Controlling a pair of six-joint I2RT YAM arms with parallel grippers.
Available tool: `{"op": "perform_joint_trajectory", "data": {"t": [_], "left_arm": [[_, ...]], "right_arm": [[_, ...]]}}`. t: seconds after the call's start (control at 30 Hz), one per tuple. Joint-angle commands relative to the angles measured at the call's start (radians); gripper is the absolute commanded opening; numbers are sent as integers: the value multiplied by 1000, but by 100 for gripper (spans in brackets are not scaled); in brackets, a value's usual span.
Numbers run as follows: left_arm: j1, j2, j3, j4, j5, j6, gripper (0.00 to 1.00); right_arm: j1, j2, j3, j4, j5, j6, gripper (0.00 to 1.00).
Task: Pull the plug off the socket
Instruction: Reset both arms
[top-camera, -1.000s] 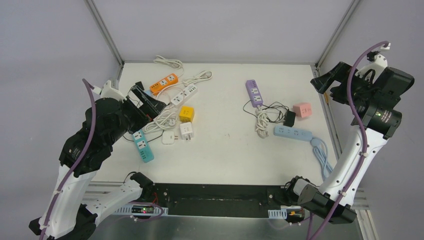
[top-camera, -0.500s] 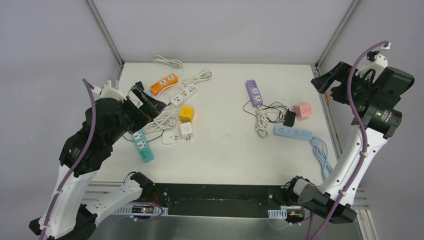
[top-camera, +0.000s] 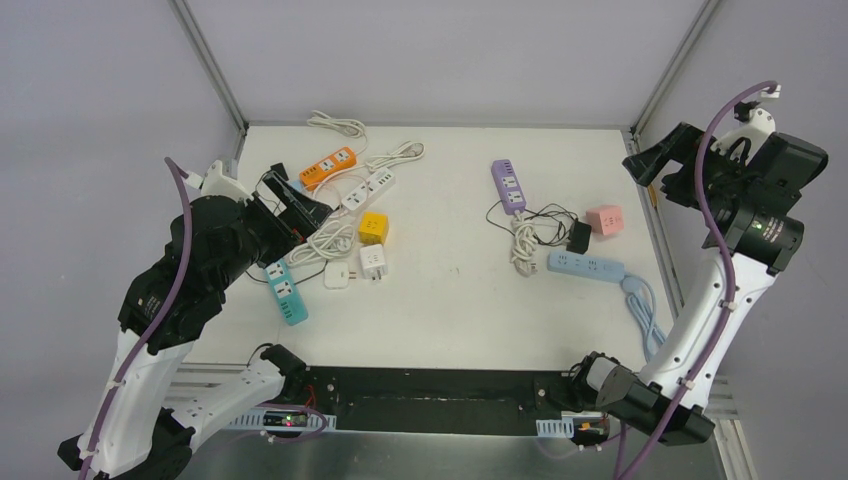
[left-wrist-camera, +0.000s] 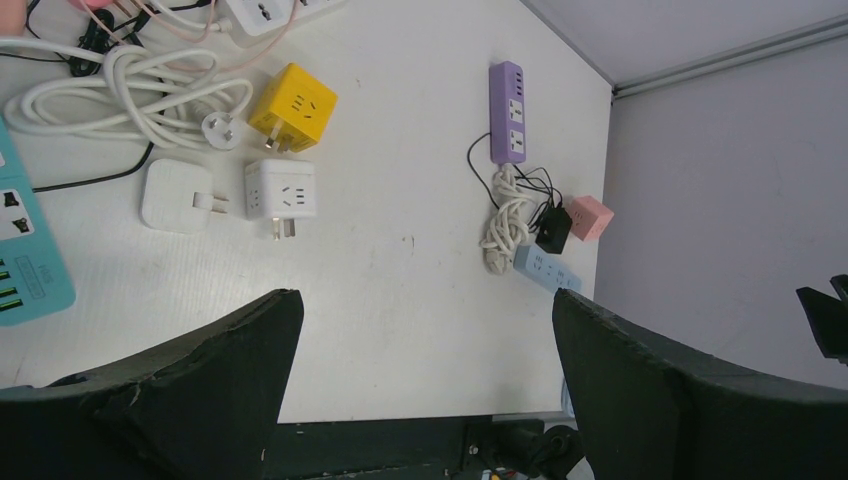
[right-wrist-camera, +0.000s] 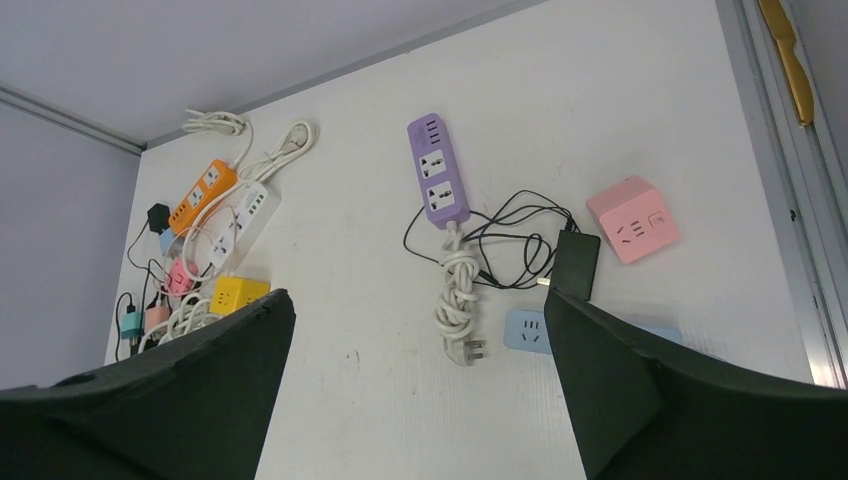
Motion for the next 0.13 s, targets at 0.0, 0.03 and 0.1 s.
{"op": "perform_joint_trajectory", "data": {"t": [0.0,0.03,0.1], "left_arm": [[-5,0,20,-7,-7,10,99],[-5,-3,19,-6,-9,10,99],[-5,-5,14,-7,-9,9,99]], "right_arm": [[-7,1,39,27,17,1,100],[-7,1,37,28,18,0,100],[-7,-1,35,28,16,2,100]]}}
